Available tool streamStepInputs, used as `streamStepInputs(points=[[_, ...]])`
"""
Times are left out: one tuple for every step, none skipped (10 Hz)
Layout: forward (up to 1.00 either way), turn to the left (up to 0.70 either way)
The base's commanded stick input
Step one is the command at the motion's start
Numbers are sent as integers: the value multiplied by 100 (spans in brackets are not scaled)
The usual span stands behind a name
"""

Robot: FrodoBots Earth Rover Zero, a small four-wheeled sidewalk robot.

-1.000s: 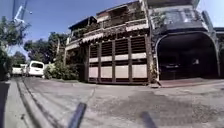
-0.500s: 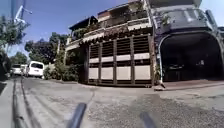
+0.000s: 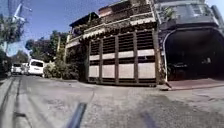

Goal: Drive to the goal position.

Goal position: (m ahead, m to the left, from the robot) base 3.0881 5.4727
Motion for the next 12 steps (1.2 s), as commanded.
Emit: streamStepInputs(points=[[0, 70], [0, 70], [0, 70], [0, 70], [0, 70], [0, 70], [0, 70], [0, 70], [0, 70], [0, 70], [0, 70], [0, 70]])
